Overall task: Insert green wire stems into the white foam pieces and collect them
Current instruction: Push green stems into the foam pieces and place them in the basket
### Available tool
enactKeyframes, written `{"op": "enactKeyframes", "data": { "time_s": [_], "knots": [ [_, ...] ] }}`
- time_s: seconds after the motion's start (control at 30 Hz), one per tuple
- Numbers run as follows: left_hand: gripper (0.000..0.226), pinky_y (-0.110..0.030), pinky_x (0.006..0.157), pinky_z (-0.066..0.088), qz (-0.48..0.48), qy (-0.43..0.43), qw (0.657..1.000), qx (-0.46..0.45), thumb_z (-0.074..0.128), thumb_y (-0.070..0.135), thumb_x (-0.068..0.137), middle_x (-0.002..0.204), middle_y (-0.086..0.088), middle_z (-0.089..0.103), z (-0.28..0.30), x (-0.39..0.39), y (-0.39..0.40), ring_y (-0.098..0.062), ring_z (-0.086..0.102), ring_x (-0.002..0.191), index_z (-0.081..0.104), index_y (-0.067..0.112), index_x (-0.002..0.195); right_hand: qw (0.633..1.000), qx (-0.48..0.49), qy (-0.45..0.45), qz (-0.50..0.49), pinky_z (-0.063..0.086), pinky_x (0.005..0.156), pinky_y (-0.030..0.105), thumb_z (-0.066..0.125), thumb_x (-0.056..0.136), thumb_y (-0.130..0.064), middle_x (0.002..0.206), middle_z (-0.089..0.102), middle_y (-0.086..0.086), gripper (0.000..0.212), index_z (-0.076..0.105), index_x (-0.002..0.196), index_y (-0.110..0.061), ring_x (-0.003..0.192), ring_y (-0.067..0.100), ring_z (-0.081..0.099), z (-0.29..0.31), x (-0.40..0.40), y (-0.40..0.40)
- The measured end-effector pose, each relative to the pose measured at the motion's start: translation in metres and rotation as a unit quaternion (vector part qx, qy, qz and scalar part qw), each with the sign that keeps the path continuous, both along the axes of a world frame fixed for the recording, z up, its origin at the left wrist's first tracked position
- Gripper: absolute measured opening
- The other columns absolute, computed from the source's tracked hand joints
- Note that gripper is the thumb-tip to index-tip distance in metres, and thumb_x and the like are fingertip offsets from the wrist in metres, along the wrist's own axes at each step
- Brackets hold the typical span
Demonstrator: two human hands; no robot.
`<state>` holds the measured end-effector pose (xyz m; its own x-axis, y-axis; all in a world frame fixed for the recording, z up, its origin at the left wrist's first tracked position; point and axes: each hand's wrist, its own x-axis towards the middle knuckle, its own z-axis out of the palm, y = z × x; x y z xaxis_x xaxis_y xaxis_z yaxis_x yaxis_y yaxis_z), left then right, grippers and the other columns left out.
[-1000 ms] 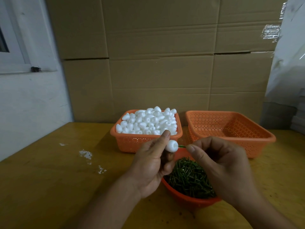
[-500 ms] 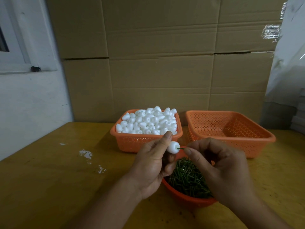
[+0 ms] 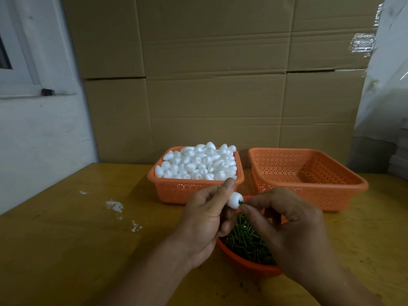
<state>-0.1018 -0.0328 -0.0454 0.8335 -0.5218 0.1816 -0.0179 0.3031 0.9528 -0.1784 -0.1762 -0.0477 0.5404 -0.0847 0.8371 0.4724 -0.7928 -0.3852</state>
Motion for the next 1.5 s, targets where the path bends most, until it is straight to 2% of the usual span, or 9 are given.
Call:
{"op": "enactKeyframes", "data": {
  "time_s": [0.1,0.23,0.33,0.47,0.63,0.77,0.93,1.17,1.5],
  "knots": [
    [0.039,-0.018,0.041,0.028,0.022,-0.021,1.000,0.000,0.069,0.055,0.075,0.059,0.000,0.048,0.000,0.000,-0.001,-0.008,0.039,0.046,0.069,0.016,0.072,0.999,0.024,0.031,0.005,0.041,0.061,0.015,0.085,0.075,-0.013,0.072,0.066,-0.016,0.011,0.080,0.082,-0.019,0.065,0.002,0.058,-0.001,0.000,0.000],
    [0.030,-0.016,0.043,0.031,0.006,-0.042,0.999,-0.011,0.074,0.051,0.074,0.059,0.003,0.050,0.000,-0.001,0.000,-0.007,0.042,0.046,0.074,0.021,0.071,0.992,0.102,0.071,0.026,0.039,0.054,0.008,0.082,0.077,-0.018,0.066,0.066,-0.017,0.010,0.079,0.081,-0.026,0.061,0.005,0.061,-0.002,-0.001,0.001],
    [0.014,-0.016,0.050,0.037,-0.039,-0.037,0.998,-0.032,0.083,0.030,0.080,0.066,0.001,0.055,0.001,0.000,0.003,-0.007,0.048,0.054,0.079,0.017,0.082,0.983,0.151,0.092,0.044,0.037,0.045,0.012,0.079,0.080,-0.019,0.061,0.068,-0.010,0.012,0.077,0.076,-0.030,0.047,0.007,0.056,-0.002,-0.001,-0.001],
    [0.020,-0.019,0.055,0.040,-0.055,-0.036,0.996,-0.052,0.075,0.017,0.080,0.070,-0.005,0.054,-0.001,0.001,0.003,-0.009,0.049,0.058,0.078,0.009,0.097,0.974,0.190,0.102,0.067,0.041,0.043,0.015,0.077,0.082,-0.017,0.060,0.070,-0.004,0.017,0.076,0.079,-0.034,0.046,0.008,0.056,0.001,-0.002,0.001],
    [0.020,-0.020,0.055,0.038,-0.037,-0.066,0.997,-0.033,0.076,0.022,0.081,0.062,-0.001,0.050,-0.003,0.003,0.004,-0.008,0.045,0.056,0.078,0.013,0.099,0.972,0.195,0.106,0.073,0.054,0.052,0.025,0.078,0.082,-0.014,0.067,0.074,-0.008,0.017,0.077,0.072,-0.028,0.057,0.009,0.067,0.003,-0.003,0.003],
    [0.029,-0.020,0.056,0.039,-0.028,-0.089,0.995,-0.023,0.079,0.034,0.076,0.063,-0.001,0.050,-0.005,0.005,0.003,-0.008,0.045,0.058,0.078,0.015,0.098,0.971,0.203,0.103,0.071,0.050,0.048,0.019,0.077,0.082,-0.014,0.065,0.073,-0.006,0.017,0.076,0.072,-0.027,0.055,0.011,0.066,0.003,-0.004,0.005],
    [0.029,-0.020,0.058,0.041,-0.024,-0.104,0.994,-0.023,0.079,0.037,0.077,0.071,-0.008,0.049,-0.005,0.005,0.004,-0.009,0.045,0.059,0.078,0.016,0.097,0.972,0.207,0.090,0.072,0.052,0.050,0.031,0.077,0.082,-0.015,0.065,0.073,-0.003,0.016,0.076,0.072,-0.026,0.055,0.018,0.066,0.003,-0.005,0.008],
    [0.028,-0.021,0.057,0.041,-0.025,-0.112,0.993,-0.026,0.080,0.038,0.076,0.070,-0.007,0.051,-0.005,0.005,0.005,-0.010,0.046,0.058,0.077,0.017,0.094,0.969,0.205,0.089,0.105,0.043,0.050,0.009,0.075,0.084,-0.008,0.063,0.072,-0.010,0.018,0.075,0.073,-0.023,0.053,0.002,0.063,0.005,-0.006,0.010],
    [0.021,-0.020,0.058,0.040,-0.051,-0.101,0.993,-0.032,0.077,0.033,0.079,0.074,-0.010,0.050,-0.003,0.002,0.006,-0.010,0.046,0.061,0.077,0.018,0.093,0.968,0.201,0.091,0.117,0.047,0.052,0.011,0.074,0.085,-0.012,0.067,0.074,-0.010,0.015,0.077,0.076,-0.025,0.057,0.006,0.068,0.003,-0.005,0.008]
  ]
}}
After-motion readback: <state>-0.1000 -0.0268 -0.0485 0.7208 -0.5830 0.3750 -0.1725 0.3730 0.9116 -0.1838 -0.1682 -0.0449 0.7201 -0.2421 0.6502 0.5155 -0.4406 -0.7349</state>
